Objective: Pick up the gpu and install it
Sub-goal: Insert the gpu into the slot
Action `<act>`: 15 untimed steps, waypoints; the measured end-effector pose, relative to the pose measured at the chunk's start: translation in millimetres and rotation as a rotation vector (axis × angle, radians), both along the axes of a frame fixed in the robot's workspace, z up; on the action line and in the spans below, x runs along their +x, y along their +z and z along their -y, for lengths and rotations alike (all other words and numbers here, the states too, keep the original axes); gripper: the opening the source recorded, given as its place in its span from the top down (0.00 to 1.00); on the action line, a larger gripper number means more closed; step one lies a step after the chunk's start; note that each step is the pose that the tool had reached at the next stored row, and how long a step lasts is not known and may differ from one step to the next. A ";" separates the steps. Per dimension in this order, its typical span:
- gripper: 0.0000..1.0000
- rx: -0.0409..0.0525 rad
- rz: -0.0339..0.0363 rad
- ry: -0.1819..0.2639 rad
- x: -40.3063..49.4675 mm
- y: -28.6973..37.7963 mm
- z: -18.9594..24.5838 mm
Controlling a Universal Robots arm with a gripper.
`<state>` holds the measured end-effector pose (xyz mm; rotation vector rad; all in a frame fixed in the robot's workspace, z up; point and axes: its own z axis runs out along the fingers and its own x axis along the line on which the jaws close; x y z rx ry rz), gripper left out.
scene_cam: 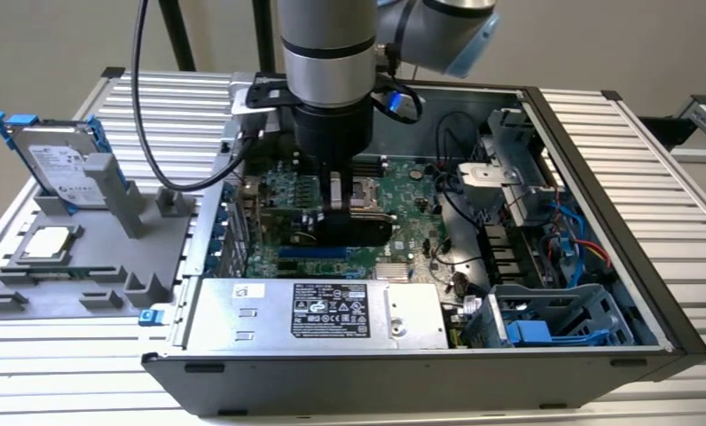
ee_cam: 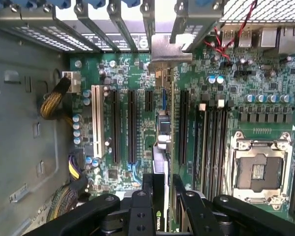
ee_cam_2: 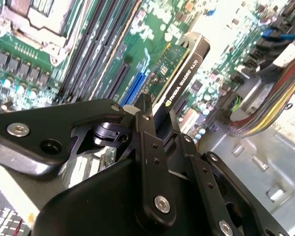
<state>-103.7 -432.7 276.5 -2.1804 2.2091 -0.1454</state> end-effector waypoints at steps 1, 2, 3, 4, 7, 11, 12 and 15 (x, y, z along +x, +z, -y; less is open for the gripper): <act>1.00 0.0000 0.0000 0.000 -2.3 -0.6 0.0; 1.00 0.0002 0.0001 0.000 -4.0 -1.3 -0.1; 1.00 0.0001 0.0001 0.000 -5.3 -2.0 0.0; 1.00 0.0001 0.0001 0.000 -6.6 -3.1 -0.1; 1.00 -0.0001 -0.0001 0.000 -10.0 -4.6 -0.7; 1.00 -0.0001 0.0000 0.000 -14.8 -4.9 -1.0; 1.00 0.0001 0.0000 0.000 -15.8 -5.0 -1.0; 1.00 0.0003 0.0001 0.000 -18.7 -5.7 -1.1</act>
